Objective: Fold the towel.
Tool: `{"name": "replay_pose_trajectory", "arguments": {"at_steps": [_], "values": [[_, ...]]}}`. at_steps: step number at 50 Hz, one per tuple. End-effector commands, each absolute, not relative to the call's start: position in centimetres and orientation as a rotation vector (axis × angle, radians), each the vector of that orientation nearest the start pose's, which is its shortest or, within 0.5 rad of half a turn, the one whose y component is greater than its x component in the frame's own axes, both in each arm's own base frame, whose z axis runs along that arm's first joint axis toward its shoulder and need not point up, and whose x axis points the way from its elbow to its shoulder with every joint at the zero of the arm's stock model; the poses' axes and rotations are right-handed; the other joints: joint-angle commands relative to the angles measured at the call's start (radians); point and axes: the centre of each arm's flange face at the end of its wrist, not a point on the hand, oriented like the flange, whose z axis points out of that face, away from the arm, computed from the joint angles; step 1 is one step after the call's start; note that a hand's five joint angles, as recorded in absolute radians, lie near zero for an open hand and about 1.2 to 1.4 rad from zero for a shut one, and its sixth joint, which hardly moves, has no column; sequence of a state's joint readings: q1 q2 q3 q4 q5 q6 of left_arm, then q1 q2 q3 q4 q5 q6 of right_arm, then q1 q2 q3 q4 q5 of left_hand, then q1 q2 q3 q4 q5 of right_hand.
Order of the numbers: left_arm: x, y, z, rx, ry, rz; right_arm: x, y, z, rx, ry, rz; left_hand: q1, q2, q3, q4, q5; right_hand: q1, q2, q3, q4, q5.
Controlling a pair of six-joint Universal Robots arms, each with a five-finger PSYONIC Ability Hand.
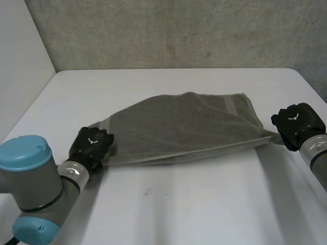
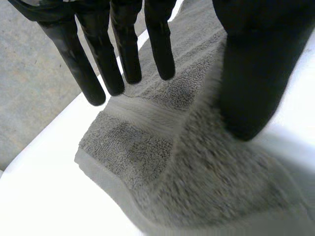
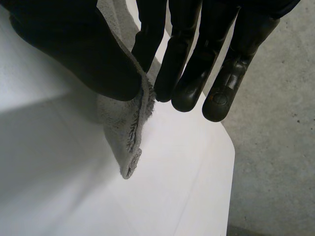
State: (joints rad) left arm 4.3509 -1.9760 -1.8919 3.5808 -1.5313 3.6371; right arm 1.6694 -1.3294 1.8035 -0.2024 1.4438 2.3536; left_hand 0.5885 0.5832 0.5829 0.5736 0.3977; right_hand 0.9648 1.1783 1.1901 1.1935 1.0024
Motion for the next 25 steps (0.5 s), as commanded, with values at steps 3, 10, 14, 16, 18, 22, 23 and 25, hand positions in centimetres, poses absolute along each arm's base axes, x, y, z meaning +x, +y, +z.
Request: {"name": "replay_pose_trajectory", "arguments": {"at_steps": [3,10,14,16,18,22,23,25], "values": [[-23.8,-24.5,12.9,1.065,2.241,-1.854,17.4,-29.1,18.2,-1.336,2.474,-1.982,0.447,0.452,0.453,0.462,0.463,0.432,0.218,0.206,0.203,0.219],[-23.9,-24.2,12.8,1.07,2.249,-1.847,17.4,-28.9,18.7,-1.329,2.469,-1.99,0.403,0.408,0.408,0.418,0.419,0.432,0.218,0.206,0.203,0.219],[-23.8,-24.1,12.6,1.08,2.254,-1.83,17.3,-29.0,18.8,-1.33,2.473,-1.994,0.491,0.496,0.496,0.505,0.507,0.432,0.218,0.206,0.203,0.219],[-23.7,-23.9,12.5,1.085,2.259,-1.81,17.2,-29.0,18.8,-1.335,2.475,-1.997,0.585,0.59,0.591,0.6,0.601,0.432,0.218,0.206,0.203,0.219],[-23.4,-23.4,12.7,1.099,2.278,-1.768,17.2,-29.0,19.3,-1.354,2.469,-2.017,0.807,0.812,0.812,0.822,0.823,0.432,0.218,0.206,0.203,0.219],[-23.1,-22.6,14.7,1.107,2.259,-1.775,17.1,-28.4,21.4,-1.403,2.449,-2.06,0.808,0.813,0.813,0.823,0.824,0.432,0.218,0.206,0.203,0.219],[-22.9,-22.1,16.3,1.113,2.233,-1.791,17.1,-27.9,22.7,-1.444,2.43,-2.077,0.808,0.813,0.813,0.823,0.824,0.432,0.218,0.206,0.203,0.219],[-22.7,-21.7,18.0,1.112,2.195,-1.821,17.0,-27.6,23.9,-1.465,2.42,-2.091,0.808,0.813,0.813,0.823,0.824,0.432,0.218,0.206,0.203,0.219]]}}
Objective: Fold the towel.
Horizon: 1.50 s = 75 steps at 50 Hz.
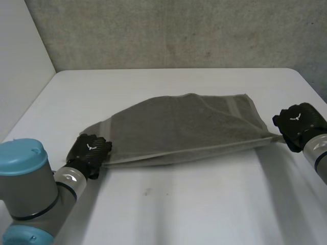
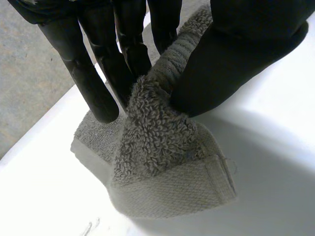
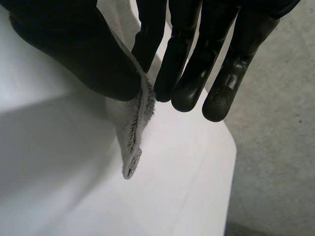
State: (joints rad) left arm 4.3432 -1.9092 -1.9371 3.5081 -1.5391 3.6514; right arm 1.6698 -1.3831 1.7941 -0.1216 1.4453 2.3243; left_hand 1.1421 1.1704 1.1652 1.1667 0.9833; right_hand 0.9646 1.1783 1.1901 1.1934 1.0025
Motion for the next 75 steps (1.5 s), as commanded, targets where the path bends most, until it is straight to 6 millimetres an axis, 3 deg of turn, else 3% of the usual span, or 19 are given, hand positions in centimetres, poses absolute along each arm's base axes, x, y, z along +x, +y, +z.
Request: {"name": "replay_pose_trajectory", "arguments": {"at_steps": [1,9,18,23,25,31,37,42,44,45,47,48,50,52,57,64,72,74,75], "values": [[-22.6,-21.4,19.9,1.103,2.152,-1.867,16.8,-27.4,25.3,-1.473,2.413,-2.117,0.254,0.226,0.231,0.23,0.238,0.432,0.218,0.206,0.203,0.219],[-22.2,-20.6,28.1,1.015,1.962,-2.088,16.8,-26.3,31.6,-1.459,2.329,-2.278,0.254,0.226,0.231,0.23,0.238,0.432,0.218,0.206,0.203,0.219],[-22.3,-21.4,30.8,0.985,1.913,-2.139,17.0,-26.7,34.6,-1.432,2.262,-2.402,0.254,0.226,0.231,0.23,0.238,0.432,0.218,0.206,0.203,0.219],[-22.4,-23.7,27.9,1.019,2.017,-2.027,17.1,-28.7,31.9,-1.473,2.34,-2.264,0.254,0.226,0.231,0.23,0.238,0.432,0.218,0.206,0.203,0.219],[-23.0,-25.4,24.4,1.093,2.13,-1.912,17.5,-30.8,28.1,-1.547,2.431,-2.067,0.254,0.226,0.231,0.23,0.238,0.432,0.218,0.206,0.203,0.219],[-24.4,-28.5,18.7,1.196,2.282,-1.695,18.6,-32.9,23.7,-1.717,2.506,-1.85,0.254,0.226,0.231,0.23,0.238,0.432,0.218,0.206,0.203,0.219],[-25.5,-31.8,17.2,1.219,2.275,-1.666,20.3,-34.3,21.0,-1.825,2.528,-1.774,0.254,0.226,0.231,0.23,0.238,0.432,0.218,0.206,0.203,0.219],[-26.9,-35.5,20.2,1.195,2.098,-1.825,21.4,-36.8,21.9,-1.799,2.494,-1.957,0.254,0.226,0.231,0.23,0.238,0.432,0.218,0.206,0.203,0.219],[-27.6,-37.7,24.8,1.134,1.907,-1.99,21.9,-39.1,25.4,-1.675,2.397,-2.289,0.254,0.226,0.231,0.23,0.238,0.432,0.218,0.206,0.203,0.219],[-27.6,-37.7,24.8,1.134,1.906,-1.99,21.9,-39.1,25.5,-1.674,2.396,-2.291,0.254,0.226,0.231,0.23,0.238,0.432,0.218,0.206,0.203,0.219],[-28.0,-39.0,30.8,1.004,1.684,-2.19,22.4,-40.7,31.1,-1.422,2.181,-2.755,0.254,0.226,0.231,0.23,0.238,0.432,0.218,0.206,0.203,0.219],[-28.0,-39.0,30.8,1.003,1.683,-2.191,22.4,-40.7,31.2,-1.421,2.179,-2.757,0.254,0.226,0.231,0.23,0.238,0.432,0.218,0.206,0.203,0.219],[-28.2,-39.3,33.5,0.935,1.568,-2.291,22.3,-40.2,37.5,-1.073,1.844,-3.174,0.254,0.226,0.231,0.23,0.238,0.432,0.218,0.206,0.203,0.219],[-28.1,-38.7,38.5,0.773,1.344,-2.472,22.1,-39.4,40.1,-0.931,1.675,-3.31,0.254,0.226,0.231,0.23,0.238,0.432,0.218,0.206,0.203,0.219],[-27.2,-37.1,41.5,0.611,1.239,-2.641,22.2,-37.5,41.1,-0.883,1.534,-3.366,0.254,0.226,0.231,0.23,0.238,0.432,0.218,0.206,0.203,0.219],[-26.6,-36.0,38.1,0.619,1.377,-2.656,22.7,-37.0,35.0,-1.14,1.699,-3.121,0.254,0.226,0.231,0.23,0.238,0.432,0.218,0.206,0.203,0.219],[-26.7,-34.8,27.9,0.795,1.726,-2.44,22.7,-35.5,28.0,-1.356,1.878,-2.828,0.254,0.226,0.231,0.23,0.238,0.432,0.218,0.206,0.203,0.219],[-26.8,-34.5,22.7,0.888,1.859,-2.341,22.9,-35.1,24.6,-1.437,1.954,-2.688,0.254,0.226,0.231,0.23,0.238,0.432,0.218,0.206,0.203,0.219],[-26.8,-34.5,22.7,0.889,1.86,-2.34,22.9,-35.1,24.6,-1.437,1.954,-2.687,0.254,0.226,0.231,0.23,0.238,0.432,0.218,0.206,0.203,0.219]]}}
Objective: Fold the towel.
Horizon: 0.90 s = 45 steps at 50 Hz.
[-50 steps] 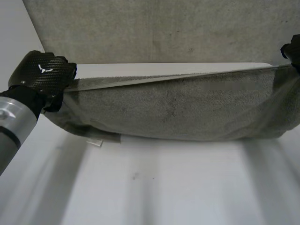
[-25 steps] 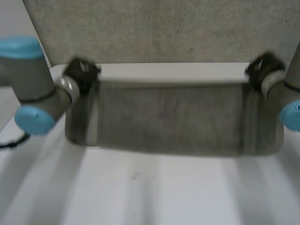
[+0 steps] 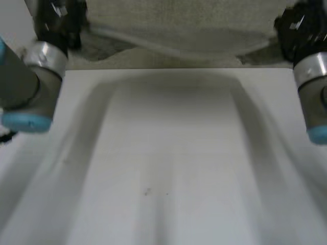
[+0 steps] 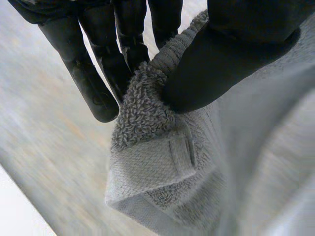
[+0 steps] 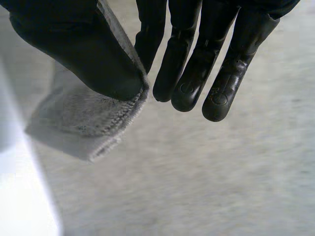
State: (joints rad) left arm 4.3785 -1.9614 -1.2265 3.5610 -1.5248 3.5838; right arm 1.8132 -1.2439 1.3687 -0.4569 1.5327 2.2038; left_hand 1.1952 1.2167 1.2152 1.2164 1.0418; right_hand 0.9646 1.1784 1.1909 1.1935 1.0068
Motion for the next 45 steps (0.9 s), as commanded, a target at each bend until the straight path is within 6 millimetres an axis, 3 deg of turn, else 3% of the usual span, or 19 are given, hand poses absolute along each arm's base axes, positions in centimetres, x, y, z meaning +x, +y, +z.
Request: {"name": "replay_pose_trajectory", "arguments": {"at_steps": [1,2,3,4,5,7,11,16,18,21,23,24,26,31,38,40,43,45], "values": [[-26.9,-34.2,20.4,0.926,1.906,-2.302,23.0,-35.1,22.4,1.101,-1.495,1.934,0.201,0.18,0.181,0.18,0.18,0.432,0.218,0.205,0.203,0.215],[-26.9,-34.2,20.4,0.927,1.906,-2.301,23.1,-34.9,20.4,1.149,-1.543,1.888,0.201,0.18,0.181,0.18,0.18,0.432,0.218,0.205,0.203,0.215],[-26.8,-33.9,18.5,0.95,1.946,-2.264,23.1,-34.9,20.4,1.149,-1.543,1.887,0.201,0.18,0.181,0.18,0.18,0.432,0.218,0.205,0.203,0.215],[-26.6,-33.6,16.7,0.965,1.993,-2.219,23.0,-34.7,18.7,1.187,-1.592,1.837,0.201,0.18,0.181,0.18,0.18,0.432,0.218,0.205,0.203,0.215],[-26.6,-33.6,16.7,0.966,1.994,-2.218,23.0,-34.7,18.7,1.187,-1.592,1.837,0.201,0.18,0.181,0.18,0.18,0.432,0.218,0.205,0.203,0.215],[-26.3,-33.0,14.6,0.987,2.063,-2.146,22.8,-33.9,16.3,1.265,-1.68,1.743,0.201,0.18,0.181,0.18,0.18,0.432,0.218,0.205,0.203,0.215],[-25.7,-32.0,13.4,1.003,2.127,-2.075,22.4,-33.2,15.2,1.327,-1.745,1.645,0.201,0.18,0.181,0.18,0.18,0.432,0.218,0.205,0.203,0.215],[-24.8,-29.5,13.9,1.078,2.19,-1.935,21.7,-31.5,15.8,1.424,-1.811,1.495,0.201,0.18,0.181,0.18,0.18,0.432,0.218,0.205,0.203,0.215],[-24.0,-27.3,14.6,1.167,2.227,-1.794,21.2,-29.6,17.8,1.473,-1.86,1.417,0.201,0.18,0.181,0.18,0.18,0.432,0.218,0.205,0.203,0.215],[-23.7,-26.1,14.9,1.218,2.249,-1.716,20.8,-28.6,18.7,1.5,-1.898,1.368,0.201,0.18,0.181,0.18,0.18,0.432,0.218,0.205,0.203,0.215],[-23.0,-23.5,16.1,1.294,2.313,-1.573,20.0,-26.5,19.7,1.572,-1.989,1.236,0.201,0.18,0.181,0.18,0.18,0.432,0.218,0.205,0.203,0.215],[-23.0,-23.5,16.1,1.295,2.313,-1.572,20.0,-26.5,19.7,1.573,-1.99,1.236,0.201,0.18,0.181,0.18,0.18,0.432,0.218,0.205,0.203,0.215],[-22.3,-21.0,17.6,1.345,2.384,-1.447,18.9,-25.0,20.9,1.606,-2.056,1.133,0.201,0.18,0.181,0.18,0.18,0.432,0.218,0.205,0.203,0.215],[-21.8,-19.3,19.6,1.373,2.43,-1.373,18.3,-24.1,22.5,1.627,-2.022,1.109,0.201,0.18,0.181,0.18,0.18,0.432,0.218,0.205,0.203,0.215],[-22.4,-22.1,20.5,1.315,2.342,-1.52,18.9,-25.9,22.6,1.578,-1.934,1.215,0.201,0.18,0.181,0.18,0.18,0.432,0.218,0.205,0.203,0.215],[-23.1,-24.5,19.3,1.299,2.309,-1.569,19.4,-28.6,21.5,1.519,-1.87,1.29,0.201,0.18,0.181,0.18,0.18,0.432,0.218,0.205,0.203,0.215],[-23.6,-26.0,18.9,1.279,2.278,-1.617,19.6,-30.2,21.0,1.475,-1.841,1.333,0.201,0.18,0.181,0.18,0.18,0.432,0.218,0.205,0.203,0.215],[-24.5,-28.8,18.2,1.248,2.223,-1.694,20.3,-32.8,19.9,1.376,-1.816,1.414,0.201,0.18,0.181,0.18,0.18,0.432,0.218,0.205,0.203,0.215]]}}
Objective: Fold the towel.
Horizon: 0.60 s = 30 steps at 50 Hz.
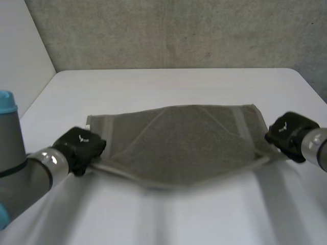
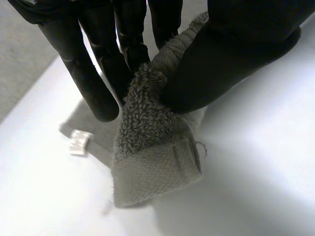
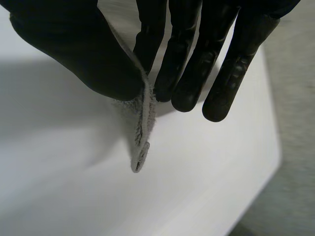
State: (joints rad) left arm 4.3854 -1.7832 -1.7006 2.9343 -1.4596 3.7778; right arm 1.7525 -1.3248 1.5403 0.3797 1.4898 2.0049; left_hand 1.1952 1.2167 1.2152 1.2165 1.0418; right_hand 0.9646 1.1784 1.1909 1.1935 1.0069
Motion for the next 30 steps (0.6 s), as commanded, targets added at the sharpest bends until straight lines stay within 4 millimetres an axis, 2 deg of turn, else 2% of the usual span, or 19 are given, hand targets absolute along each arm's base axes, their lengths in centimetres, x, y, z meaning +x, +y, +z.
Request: {"name": "replay_pose_trajectory", "arguments": {"at_steps": [1,3,4,5,6,8,9,11,14,16,19,25,29,30], "values": [[-24.5,-28.8,18.2,1.248,2.223,-1.694,20.3,-32.8,19.9,-1.847,2.439,-1.9,0.201,0.18,0.181,0.18,0.18,0.432,0.218,0.205,0.203,0.215],[-25.5,-31.5,17.5,1.221,2.16,-1.773,22.2,-34.9,18.8,-1.786,2.381,-2.045,0.201,0.18,0.181,0.18,0.18,0.432,0.218,0.205,0.203,0.215],[-25.5,-31.5,17.5,1.221,2.16,-1.774,22.2,-34.9,18.8,-1.785,2.381,-2.046,0.201,0.18,0.181,0.18,0.18,0.432,0.218,0.205,0.203,0.215],[-25.9,-32.8,17.3,1.202,2.126,-1.816,22.9,-35.9,18.2,-1.77,2.352,-2.103,0.201,0.18,0.181,0.18,0.18,0.432,0.218,0.205,0.203,0.215],[-25.9,-32.8,17.3,1.202,2.126,-1.816,22.9,-35.9,18.2,-1.77,2.352,-2.103,0.201,0.18,0.181,0.18,0.18,0.432,0.218,0.205,0.203,0.215],[-26.8,-35.1,16.8,1.175,2.06,-1.889,24.0,-37.6,17.1,-1.748,2.294,-2.208,0.201,0.18,0.181,0.18,0.18,0.432,0.218,0.205,0.203,0.215],[-26.8,-35.1,16.8,1.175,2.059,-1.889,24.0,-37.7,17.1,-1.748,2.293,-2.209,0.201,0.18,0.181,0.18,0.18,0.432,0.218,0.205,0.203,0.215],[-27.5,-36.9,16.0,1.159,2.023,-1.925,24.8,-39.5,16.2,-1.715,2.234,-2.322,0.201,0.18,0.181,0.18,0.18,0.432,0.218,0.205,0.203,0.215],[-27.8,-37.8,15.7,1.151,2.011,-1.936,25.1,-40.4,15.6,-1.696,2.216,-2.374,0.201,0.18,0.181,0.18,0.18,0.432,0.218,0.205,0.203,0.215],[-28.2,-39.2,14.8,1.122,1.993,-1.94,25.5,-41.8,14.7,-1.674,2.178,-2.449,0.201,0.18,0.181,0.18,0.18,0.432,0.218,0.205,0.203,0.215],[-28.3,-40.3,14.0,1.094,1.98,-1.94,25.8,-42.9,13.7,-1.665,2.151,-2.495,0.201,0.18,0.181,0.18,0.18,0.432,0.218,0.205,0.203,0.215],[-28.7,-41.4,13.2,1.08,1.963,-1.956,26.3,-44.6,12.5,-1.685,2.116,-2.552,0.201,0.18,0.181,0.18,0.18,0.432,0.218,0.205,0.203,0.215],[-28.9,-42.0,12.7,1.08,1.952,-1.97,26.7,-45.6,12.0,-1.692,2.083,-2.597,0.099,0.077,0.079,0.078,0.078,0.432,0.218,0.205,0.203,0.215],[-29.0,-42.2,12.6,1.075,1.947,-1.975,26.8,-45.8,11.9,-1.692,2.069,-2.605,-0.044,-0.065,-0.064,-0.065,-0.065,0.206,-0.008,-0.02,-0.023,-0.011]]}}
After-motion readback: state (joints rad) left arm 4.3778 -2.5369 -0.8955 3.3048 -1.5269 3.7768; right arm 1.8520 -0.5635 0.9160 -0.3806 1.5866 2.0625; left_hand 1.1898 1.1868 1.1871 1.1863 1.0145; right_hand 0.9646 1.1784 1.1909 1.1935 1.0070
